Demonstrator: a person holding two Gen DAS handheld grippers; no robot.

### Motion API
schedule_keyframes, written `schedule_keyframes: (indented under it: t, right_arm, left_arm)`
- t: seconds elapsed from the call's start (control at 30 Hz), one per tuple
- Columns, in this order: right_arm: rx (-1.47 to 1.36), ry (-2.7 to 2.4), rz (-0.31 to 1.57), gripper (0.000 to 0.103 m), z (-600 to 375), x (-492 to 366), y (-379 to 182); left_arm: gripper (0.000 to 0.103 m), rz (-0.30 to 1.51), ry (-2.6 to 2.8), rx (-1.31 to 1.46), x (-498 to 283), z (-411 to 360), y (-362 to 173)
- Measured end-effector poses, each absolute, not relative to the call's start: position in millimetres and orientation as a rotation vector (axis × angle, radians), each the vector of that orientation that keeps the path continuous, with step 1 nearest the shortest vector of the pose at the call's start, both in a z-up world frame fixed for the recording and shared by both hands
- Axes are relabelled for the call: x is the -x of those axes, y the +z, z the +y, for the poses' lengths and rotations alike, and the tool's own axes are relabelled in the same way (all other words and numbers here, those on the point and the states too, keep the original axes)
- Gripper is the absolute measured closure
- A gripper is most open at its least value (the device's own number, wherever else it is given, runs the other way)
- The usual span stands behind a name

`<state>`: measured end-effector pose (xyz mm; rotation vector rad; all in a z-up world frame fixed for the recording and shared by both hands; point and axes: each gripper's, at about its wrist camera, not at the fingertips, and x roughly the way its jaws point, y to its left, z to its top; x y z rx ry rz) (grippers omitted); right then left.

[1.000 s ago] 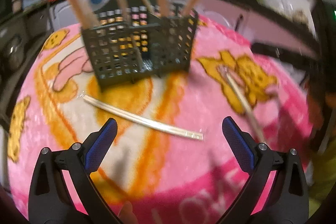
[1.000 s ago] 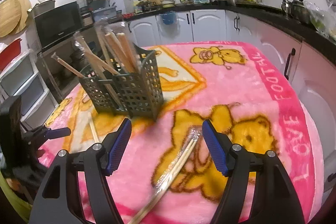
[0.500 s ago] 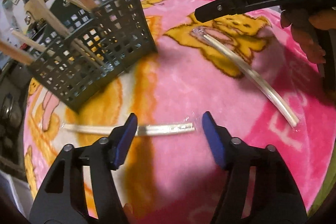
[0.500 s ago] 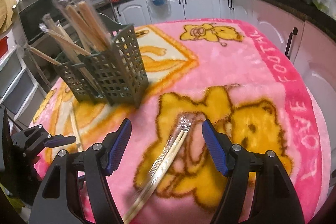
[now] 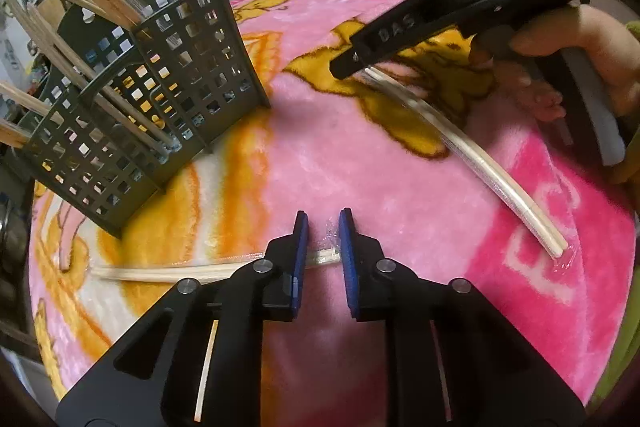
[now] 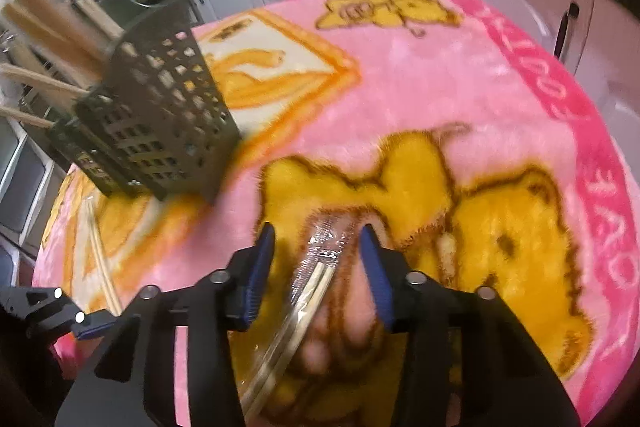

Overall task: Organize utensils
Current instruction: 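Close the right gripper on a wrapped chopstick while the left gripper closes empty, then lift the chopstick with the right gripper and lower it into the caddy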

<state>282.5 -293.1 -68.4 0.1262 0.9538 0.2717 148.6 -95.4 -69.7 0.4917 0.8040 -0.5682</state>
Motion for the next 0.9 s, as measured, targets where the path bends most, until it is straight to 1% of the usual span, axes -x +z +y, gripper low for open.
schedule_keyframes:
  t: [0.03,0.13,0.17,0.3,0.33,0.37,0.43,0.6,0.9]
  right_arm:
    - [-0.124,0.271,0.947,0.069,-294,-282,-68]
    - [-0.129,0.262,0.936,0.079,-297,-281,-70]
    - [-0.127,0.261,0.932,0.082,-298,-280,-70]
    - [-0.131,0.265,0.918,0.089,-301,-279,-71]
    - [-0.137,0.267,0.915,0.094,-301,-280,-71]
    - [-0.149,0.269,0.908,0.096,-303,-279,-71]
    - [-0.171,0.271,0.895,0.099,-305,-277,-68]
    - [-0.194,0.290,0.843,0.100,-309,-264,-54]
    - [-0.199,0.336,0.704,0.101,-307,-232,-10]
  left_arm:
    - [0.098,0.803,-0.569,-0.491,-149,-96,-69]
    - [0.101,0.799,-0.558,-0.492,-154,-101,-70]
    - [0.101,0.799,-0.553,-0.486,-155,-102,-69]
    - [0.102,0.806,-0.550,-0.465,-159,-107,-68]
    - [0.102,0.809,-0.549,-0.459,-162,-105,-68]
    - [0.102,0.812,-0.546,-0.447,-163,-105,-67]
    - [0.102,0.814,-0.541,-0.426,-166,-100,-66]
    - [0.102,0.820,-0.534,-0.332,-171,-88,-56]
    - [0.102,0.775,-0.510,-0.188,-175,-68,-24]
